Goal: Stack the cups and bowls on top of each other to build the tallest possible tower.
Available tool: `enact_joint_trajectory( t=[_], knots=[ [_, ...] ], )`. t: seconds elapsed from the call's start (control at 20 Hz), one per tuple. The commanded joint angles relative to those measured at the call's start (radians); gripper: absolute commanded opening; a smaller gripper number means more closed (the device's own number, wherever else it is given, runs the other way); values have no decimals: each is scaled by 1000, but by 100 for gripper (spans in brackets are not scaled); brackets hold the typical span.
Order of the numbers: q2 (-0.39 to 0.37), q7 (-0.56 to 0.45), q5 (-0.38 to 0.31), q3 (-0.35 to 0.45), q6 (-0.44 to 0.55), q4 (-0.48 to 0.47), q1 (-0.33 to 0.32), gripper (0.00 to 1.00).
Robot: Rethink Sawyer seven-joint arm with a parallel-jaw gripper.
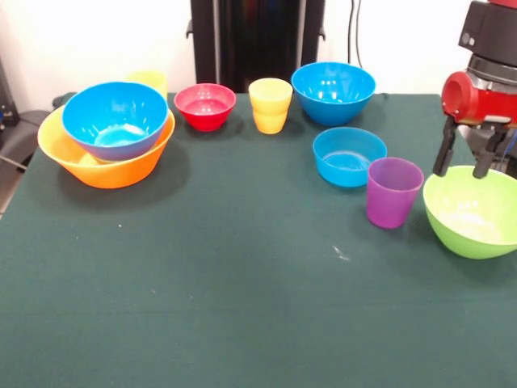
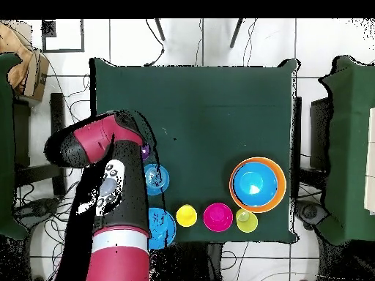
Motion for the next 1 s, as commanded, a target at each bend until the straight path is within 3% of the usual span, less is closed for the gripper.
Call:
enact_joint_trajectory(
  t=[0.05, 0.45, 1.0],
  knots=[
    [-37, -165, -38, 163, -15, 117, -118, 100],
    [31, -102, -95, 173, -110, 85, -127, 100],
    [77, -100, -99, 162, -84, 8, -113, 100]
  ],
)
